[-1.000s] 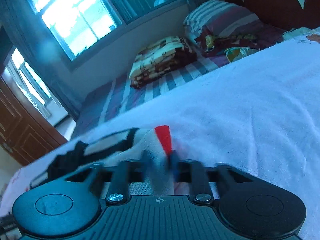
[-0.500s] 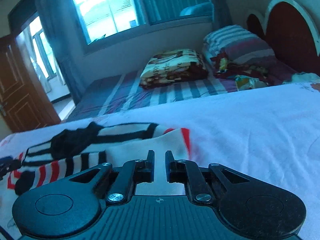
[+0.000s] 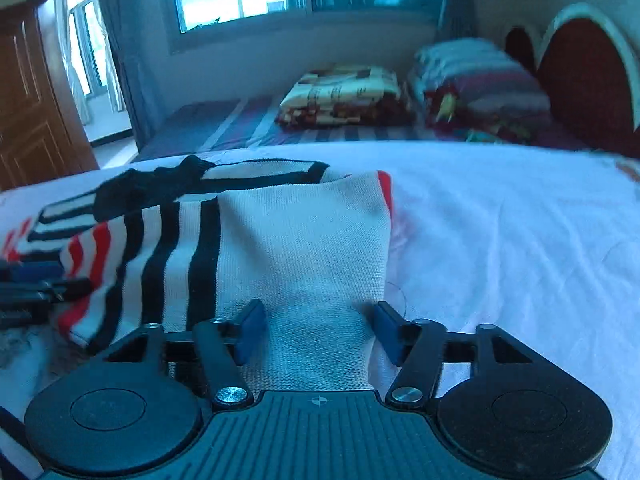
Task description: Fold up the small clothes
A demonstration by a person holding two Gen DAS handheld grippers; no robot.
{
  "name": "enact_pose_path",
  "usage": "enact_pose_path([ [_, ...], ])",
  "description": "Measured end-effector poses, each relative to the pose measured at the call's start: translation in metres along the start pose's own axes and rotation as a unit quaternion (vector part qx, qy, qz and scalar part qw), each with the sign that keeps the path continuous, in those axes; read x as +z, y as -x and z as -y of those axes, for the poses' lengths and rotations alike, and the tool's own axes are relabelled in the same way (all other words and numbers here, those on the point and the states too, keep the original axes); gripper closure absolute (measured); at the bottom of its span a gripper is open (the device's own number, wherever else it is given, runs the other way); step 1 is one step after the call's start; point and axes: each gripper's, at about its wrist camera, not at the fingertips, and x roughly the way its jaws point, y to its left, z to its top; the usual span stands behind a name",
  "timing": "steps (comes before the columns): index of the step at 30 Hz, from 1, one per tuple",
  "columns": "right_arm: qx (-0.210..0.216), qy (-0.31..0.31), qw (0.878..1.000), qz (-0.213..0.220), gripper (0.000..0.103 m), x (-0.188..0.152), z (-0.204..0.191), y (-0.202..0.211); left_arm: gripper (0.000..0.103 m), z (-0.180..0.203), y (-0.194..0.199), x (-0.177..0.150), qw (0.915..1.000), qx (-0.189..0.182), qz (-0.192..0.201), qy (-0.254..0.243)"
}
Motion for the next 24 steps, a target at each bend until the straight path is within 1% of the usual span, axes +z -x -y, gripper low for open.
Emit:
enact_pose_path([
  [1, 0.002, -0.011, 1.0, 0.015, 0.043, 0.0, 0.001, 0.007, 0.057, -0.004, 0.008, 0.001, 0.9999, 0.0, 0.007, 0.011],
  [2, 0.008, -0.021, 0.999, 0.031, 0.043, 0.0, 0.002, 0.016, 0.056, -0.01, 0.021, -0.001, 0.9995, 0.003, 0.026, 0.019],
  [3, 0.011, -0.027, 0.999, 0.038, 0.043, 0.0, 0.003, 0.022, 0.055, -0.019, 0.037, -0.005, 0.9986, 0.006, 0.045, 0.028],
  [4, 0.015, -0.029, 0.999, 0.038, 0.043, -0.001, 0.002, 0.026, 0.055, -0.03, 0.052, -0.011, 0.9976, 0.012, 0.054, 0.042],
  [6, 0.023, -0.031, 0.999, 0.036, 0.043, -0.003, 0.0, 0.033, 0.055, -0.061, 0.081, -0.028, 0.9946, 0.033, 0.061, 0.077],
  [7, 0.029, -0.03, 0.998, 0.036, 0.043, -0.005, -0.003, 0.037, 0.056, -0.078, 0.097, -0.039, 0.9923, 0.049, 0.062, 0.096],
  [9, 0.038, -0.03, 0.998, 0.039, 0.043, -0.009, -0.011, 0.044, 0.057, -0.116, 0.132, -0.064, 0.985, 0.092, 0.066, 0.13],
  [11, 0.049, -0.038, 0.997, 0.036, 0.043, -0.011, -0.02, 0.05, 0.059, -0.155, 0.163, -0.089, 0.9734, 0.14, 0.063, 0.17],
  [12, 0.055, -0.043, 0.997, 0.036, 0.043, -0.012, -0.026, 0.054, 0.06, -0.176, 0.177, -0.101, 0.9661, 0.158, 0.063, 0.194],
  [13, 0.061, -0.048, 0.996, 0.036, 0.047, -0.013, -0.032, 0.056, 0.062, -0.196, 0.191, -0.114, 0.9576, 0.176, 0.061, 0.22],
  [14, 0.069, -0.053, 0.996, 0.031, 0.058, -0.013, -0.038, 0.058, 0.064, -0.216, 0.202, -0.125, 0.9483, 0.191, 0.059, 0.246],
  [16, 0.079, -0.057, 0.995, 0.025, 0.06, -0.014, -0.054, 0.063, 0.065, -0.254, 0.22, -0.145, 0.9293, 0.204, 0.06, 0.302],
  [17, 0.08, -0.056, 0.995, 0.026, 0.06, -0.014, -0.062, 0.066, 0.065, -0.272, 0.226, -0.153, 0.918, 0.204, 0.064, 0.334],
  [18, 0.082, -0.054, 0.995, 0.026, 0.06, -0.014, -0.07, 0.068, 0.065, -0.29, 0.232, -0.163, 0.9064, 0.197, 0.074, 0.366],
  [19, 0.084, -0.053, 0.995, 0.024, 0.06, -0.014, -0.078, 0.07, 0.06, -0.307, 0.237, -0.171, 0.8943, 0.187, 0.087, 0.397],
  [21, 0.086, -0.051, 0.995, 0.02, 0.06, -0.014, -0.095, 0.073, 0.059, -0.334, 0.241, -0.184, 0.8698, 0.173, 0.106, 0.45],
  [23, 0.089, -0.046, 0.995, 0.017, 0.06, -0.013, -0.112, 0.075, 0.059, -0.355, 0.243, -0.191, 0.8509, 0.16, 0.126, 0.484],
  [24, 0.09, -0.045, 0.995, 0.015, 0.06, -0.012, -0.122, 0.075, 0.062, -0.365, 0.24, -0.194, 0.8421, 0.154, 0.125, 0.501],
])
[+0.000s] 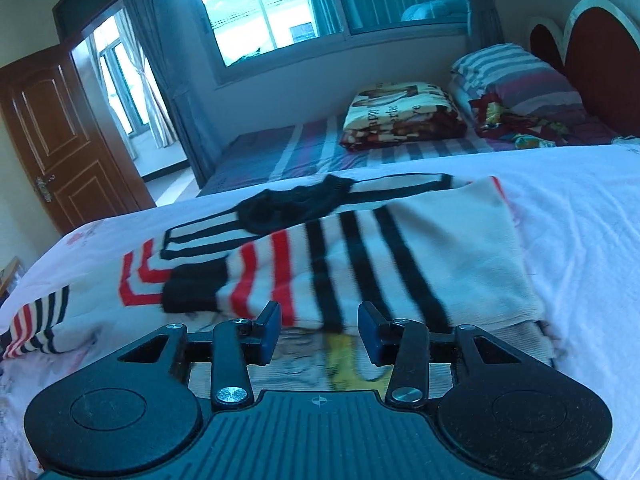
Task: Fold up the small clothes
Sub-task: 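Grasp the other black sleeve cuff with the left tool, then carry the held sleeve across the sweater body with the left tool and release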
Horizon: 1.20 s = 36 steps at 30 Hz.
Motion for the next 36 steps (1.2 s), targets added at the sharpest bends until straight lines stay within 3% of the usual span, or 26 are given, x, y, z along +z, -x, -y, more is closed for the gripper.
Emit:
enact_pose_path([
  [5, 0.0, -0.007, 1.0, -0.007, 0.06, 0.001, -0.035, -0.017, 0.068, -0.025, -0.025, 0.02, 0.9961, -0.038, -0.014, 0.079],
  [11, -0.021, -0.026, 0.999, -0.027, 0.06, -0.006, -0.051, -0.041, 0.068, -0.032, -0.043, 0.029, 0.9922, -0.067, -0.016, 0.104],
  [12, -0.023, -0.027, 0.999, -0.029, 0.06, -0.009, -0.053, -0.042, 0.08, -0.031, -0.047, 0.029, 0.9925, -0.07, -0.016, 0.099],
  [13, -0.024, -0.027, 0.999, -0.031, 0.06, -0.011, -0.055, -0.042, 0.099, -0.03, -0.048, 0.031, 0.9935, -0.061, -0.012, 0.096],
  [15, -0.026, -0.027, 0.999, -0.031, 0.06, -0.015, -0.055, -0.039, 0.098, -0.037, -0.039, 0.037, 0.9876, -0.102, 0.021, 0.117],
  [17, -0.033, -0.028, 0.999, -0.03, 0.06, -0.018, -0.054, -0.038, 0.098, -0.027, -0.039, 0.045, 0.9917, -0.087, 0.027, 0.09],
  [20, -0.042, -0.041, 0.998, -0.03, 0.06, -0.018, -0.045, -0.034, 0.098, -0.013, -0.067, 0.039, 0.9975, -0.029, -0.026, 0.059],
  [24, -0.051, -0.048, 0.997, -0.013, 0.06, -0.017, -0.029, -0.023, 0.098, 0.003, -0.058, 0.034, 0.9979, -0.049, 0.0, 0.043],
  [28, -0.058, -0.062, 0.996, -0.003, 0.06, -0.016, -0.009, -0.019, 0.098, 0.045, -0.047, 0.025, 0.9971, -0.071, 0.019, -0.019],
  [32, -0.052, -0.071, 0.996, 0.003, 0.06, -0.014, 0.01, -0.014, 0.098, 0.105, -0.032, -0.004, 0.99, -0.106, 0.017, -0.091],
  [36, -0.04, -0.075, 0.996, 0.007, 0.06, -0.01, 0.026, -0.009, 0.098, 0.17, -0.029, -0.046, 0.9772, -0.131, 0.002, -0.167],
])
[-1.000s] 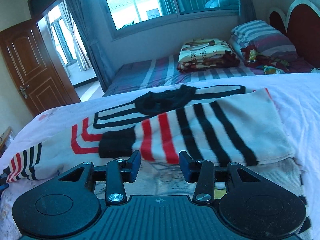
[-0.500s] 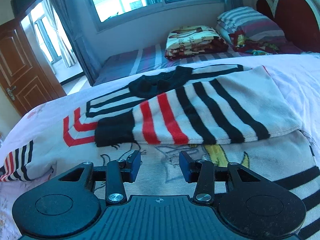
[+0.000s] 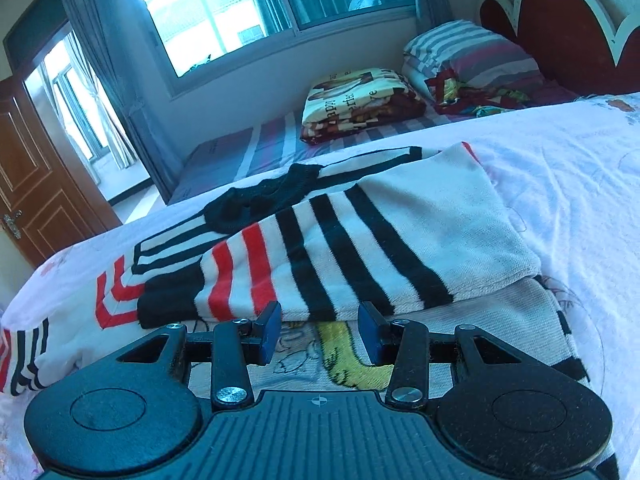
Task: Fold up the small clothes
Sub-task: 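Carry the held sleeve across the sweater body with the left tool and release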
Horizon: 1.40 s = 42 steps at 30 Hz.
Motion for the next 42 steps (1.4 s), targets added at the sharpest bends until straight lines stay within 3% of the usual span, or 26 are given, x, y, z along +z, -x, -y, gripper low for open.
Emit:
enact_pose_path([
  [6, 0.017, -0.003, 1.0, 0.009, 0.06, 0.012, 0.025, 0.009, 0.098, 0.074, -0.032, -0.035, 0.9974, -0.046, -0.046, -0.033],
  [12, 0.026, -0.017, 0.999, 0.016, 0.06, 0.025, 0.061, 0.022, 0.098, 0.144, -0.062, -0.071, 0.9883, -0.079, -0.087, -0.097],
  [20, 0.027, -0.038, 0.999, 0.022, 0.06, 0.039, 0.116, 0.038, 0.098, 0.221, -0.082, -0.129, 0.9704, -0.097, -0.133, -0.177],
  [30, 0.021, -0.071, 0.997, 0.027, 0.06, 0.045, 0.167, 0.056, 0.098, 0.283, -0.095, -0.192, 0.9474, -0.107, -0.18, -0.243],
  [32, 0.029, -0.08, 0.996, 0.026, 0.059, 0.046, 0.173, 0.058, 0.094, 0.292, -0.102, -0.205, 0.9404, -0.11, -0.198, -0.254],
  [34, 0.037, -0.088, 0.995, 0.023, 0.059, 0.048, 0.174, 0.058, 0.058, 0.299, -0.099, -0.214, 0.9346, -0.126, -0.193, -0.271],
  [36, 0.046, -0.094, 0.994, 0.02, 0.059, 0.05, 0.17, 0.056, 0.038, 0.302, -0.093, -0.216, 0.9281, -0.152, -0.2, -0.275],
  [39, 0.073, -0.109, 0.991, 0.006, 0.059, 0.054, 0.158, 0.045, 0.039, 0.292, -0.067, -0.205, 0.9294, -0.16, -0.168, -0.287],
  [42, 0.105, -0.121, 0.987, -0.022, 0.059, 0.057, 0.14, 0.025, 0.04, 0.258, -0.041, -0.179, 0.9421, -0.135, -0.125, -0.28],
])
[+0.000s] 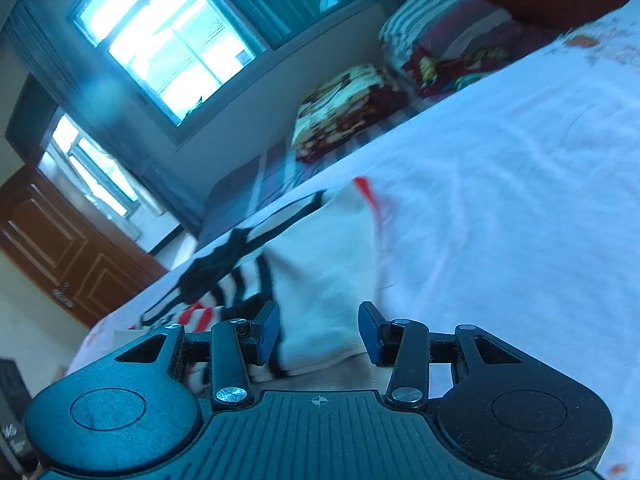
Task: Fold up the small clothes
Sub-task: 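Carry the held sleeve across the sweater body with the left tool and release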
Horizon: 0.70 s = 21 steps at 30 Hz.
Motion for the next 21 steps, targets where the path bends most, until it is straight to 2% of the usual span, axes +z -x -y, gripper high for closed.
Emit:
enact_pose_path([
  [4, 0.028, -0.028, 0.999, -0.035, 0.059, -0.002, -0.017, -0.037, 0.046, -0.066, 0.034, -0.006, 0.9964, 0.078, 0.019, 0.025],
  [9, 0.033, -0.095, 0.992, -0.074, 0.059, -0.005, -0.018, -0.077, 0.055, -0.124, 0.041, -0.004, 0.992, 0.112, 0.003, 0.058],
  [12, 0.01, -0.068, 0.996, -0.059, 0.06, -0.003, -0.028, -0.082, 0.057, -0.145, 0.031, -0.008, 0.9905, 0.11, -0.018, 0.08],
  [13, -0.004, -0.039, 0.998, -0.051, 0.092, -0.003, -0.035, -0.08, 0.058, -0.151, 0.026, -0.011, 0.9907, 0.105, -0.03, 0.082],
  [14, -0.014, -0.013, 0.999, -0.046, 0.1, -0.002, -0.041, -0.078, 0.058, -0.153, 0.023, -0.015, 0.9908, 0.105, -0.035, 0.078],
  [17, -0.017, 0.06, 0.998, 0.005, 0.1, -0.002, -0.059, -0.055, 0.058, -0.153, 0.025, -0.017, 0.9933, 0.099, -0.032, 0.049],
  [18, -0.037, 0.093, 0.995, 0.018, 0.1, -0.006, -0.065, -0.051, 0.057, -0.154, 0.026, -0.02, 0.9938, 0.097, -0.032, 0.043],
  [19, -0.077, 0.125, 0.989, 0.026, 0.103, -0.011, -0.068, -0.055, 0.057, -0.154, 0.025, -0.021, 0.9944, 0.093, -0.033, 0.04],
  [20, -0.104, 0.125, 0.986, 0.022, 0.103, -0.014, -0.063, -0.061, 0.057, -0.154, 0.024, -0.022, 0.9945, 0.094, -0.035, 0.032],
  [21, -0.108, 0.103, 0.989, 0.015, 0.103, -0.015, -0.053, -0.064, 0.056, -0.154, 0.023, -0.023, 0.9948, 0.093, -0.036, 0.022],
])
